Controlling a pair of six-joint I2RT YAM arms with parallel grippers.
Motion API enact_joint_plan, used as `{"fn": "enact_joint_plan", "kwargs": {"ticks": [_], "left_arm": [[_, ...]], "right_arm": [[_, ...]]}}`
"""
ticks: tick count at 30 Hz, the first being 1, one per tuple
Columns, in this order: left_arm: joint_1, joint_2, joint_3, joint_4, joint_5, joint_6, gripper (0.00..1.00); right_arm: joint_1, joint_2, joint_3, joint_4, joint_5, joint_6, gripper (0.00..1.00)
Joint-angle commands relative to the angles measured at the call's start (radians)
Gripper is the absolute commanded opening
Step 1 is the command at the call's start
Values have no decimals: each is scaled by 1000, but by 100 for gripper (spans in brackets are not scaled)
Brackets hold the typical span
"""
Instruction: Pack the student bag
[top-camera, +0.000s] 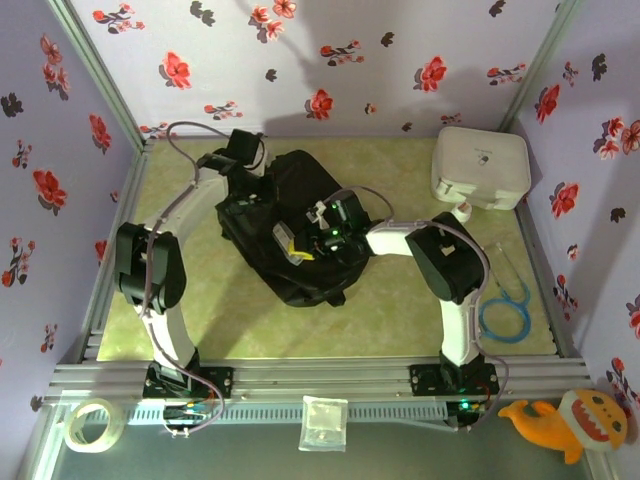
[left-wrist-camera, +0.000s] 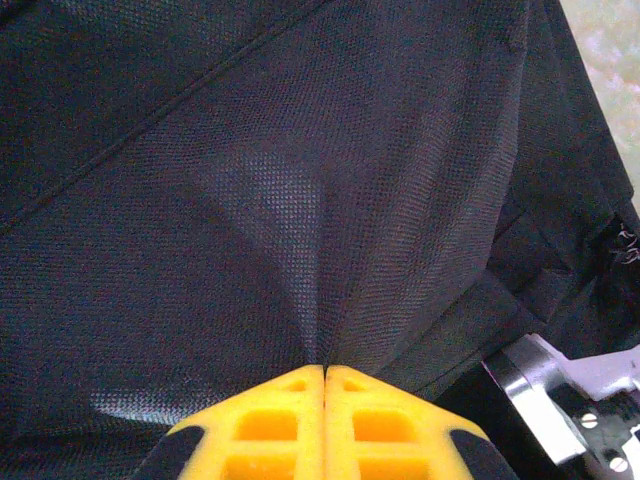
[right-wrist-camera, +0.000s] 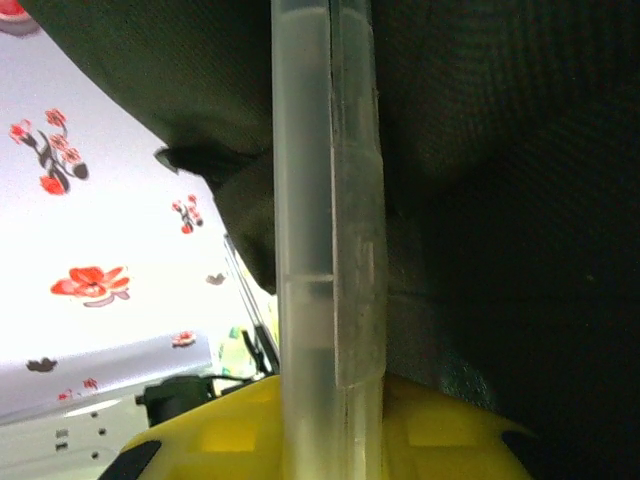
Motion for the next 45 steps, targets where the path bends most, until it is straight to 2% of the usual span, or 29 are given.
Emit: {"fn": "enact_joint_plan", "kwargs": {"ticks": [1,5,8,14,21,27,31,35,38,40,41,45], "left_arm": [[18,-52,-44,7,38,-33,0],[36,-68,-83,12,7,-37,0],[37,-74,-93,2,-34,-31,3],[31,-77,-76,-52,-126,16,21],[-42,-114,-75,-99,-260,114,41],[-107,-55,-60,-99,-359,207,46],[-119,11,-27,-122,-441,227,43],[-128,56,-9,-134,-456,213,37],[-128,89,-1,-137,-465,187,24],[-129,102,3,-130,-467,175,5],[-129,101,5,-127,-465,172,0],[-129,47,15,-114,-412,160,0]], "right_arm": [[-33,26,-11,365,95,128,15],[-80,59,-38,635,120,292,15],[-97,73,-58,668,135,320,15],[-102,30,-118,513,169,249,14],[-102,-59,-162,278,174,146,14],[-101,-76,-177,176,160,122,14],[-94,-78,-176,150,134,115,14],[-82,-77,-174,130,121,102,14],[-77,-72,-167,130,98,91,14],[-68,-58,-142,93,55,68,14],[-62,-52,-128,67,45,54,14],[-44,-36,-108,-23,34,9,14]]}}
